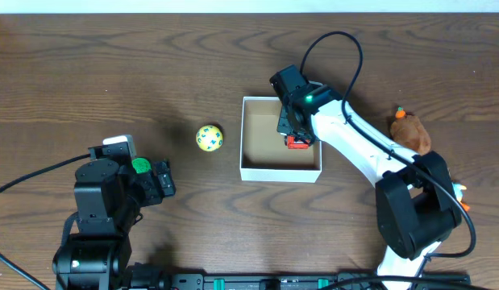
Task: Pack container
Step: 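Carry the red truck into the white box and release it, then move the right gripper to the brown plush bear and grasp it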
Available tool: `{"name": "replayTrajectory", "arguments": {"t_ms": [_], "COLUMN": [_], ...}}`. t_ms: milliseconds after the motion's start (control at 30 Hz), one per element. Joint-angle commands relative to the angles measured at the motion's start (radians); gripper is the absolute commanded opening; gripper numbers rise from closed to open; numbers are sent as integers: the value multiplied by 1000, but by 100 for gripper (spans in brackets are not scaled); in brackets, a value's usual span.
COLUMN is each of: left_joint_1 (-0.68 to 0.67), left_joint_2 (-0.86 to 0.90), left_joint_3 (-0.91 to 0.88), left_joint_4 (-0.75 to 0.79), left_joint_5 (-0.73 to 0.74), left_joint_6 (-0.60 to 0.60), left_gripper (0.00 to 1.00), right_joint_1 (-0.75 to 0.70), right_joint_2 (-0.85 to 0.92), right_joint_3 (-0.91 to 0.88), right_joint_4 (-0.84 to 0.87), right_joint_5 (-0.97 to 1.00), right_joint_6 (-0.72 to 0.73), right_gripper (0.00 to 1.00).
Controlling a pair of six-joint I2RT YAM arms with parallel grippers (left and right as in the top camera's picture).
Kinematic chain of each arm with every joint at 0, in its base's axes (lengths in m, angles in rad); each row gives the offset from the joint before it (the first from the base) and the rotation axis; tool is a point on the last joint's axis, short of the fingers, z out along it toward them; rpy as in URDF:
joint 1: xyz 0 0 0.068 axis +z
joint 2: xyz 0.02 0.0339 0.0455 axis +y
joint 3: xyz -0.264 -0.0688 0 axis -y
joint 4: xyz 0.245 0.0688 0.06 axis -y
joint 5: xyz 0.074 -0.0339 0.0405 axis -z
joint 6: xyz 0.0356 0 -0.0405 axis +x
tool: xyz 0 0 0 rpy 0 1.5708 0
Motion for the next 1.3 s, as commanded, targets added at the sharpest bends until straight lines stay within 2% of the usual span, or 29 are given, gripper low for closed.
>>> {"name": "replayTrajectory", "arguments": {"t_ms": [0,167,200,267,300,500,667,767,900,1233,1267], "left_joint_1": [4,4,4,4,4,4,4,4,4,4,4], "left_joint_2": [-1,-1,-1,-1,-1,-1,-1,-1,-1,-1,-1], "left_joint_3": [19,19,19,19,19,19,19,19,19,19,19], "left_joint_4": [-2,-2,-2,-2,-2,-2,-2,-2,-2,-1,-1], "left_joint_5": [2,2,2,2,2,2,2,2,2,2,2], "left_joint_6": [-2,-2,-1,-2,-1,-1,-1,-1,-1,-1,-1], "left_gripper": [98,98,98,98,98,98,98,98,98,98,98], "right_joint_1": [-6,-6,-6,-11,-19,-171,-434,-578,-692,-754,-754], "right_joint_2": [-10,-41,-62,-108,-138,-320,-376,-340,-268,-55,-37], "right_joint_3": [0,50,77,137,173,299,293,256,158,-32,-34], "right_joint_4": [23,24,18,-9,-31,-145,-276,-324,-316,-206,-202], "right_joint_5": [21,15,15,20,28,83,46,-5,-58,-64,-64], "right_joint_6": [-36,-151,-181,-241,-271,-333,-495,-627,-687,-690,-690], "right_gripper": [50,69,78,89,99,99,99,99,99,99,95]}}
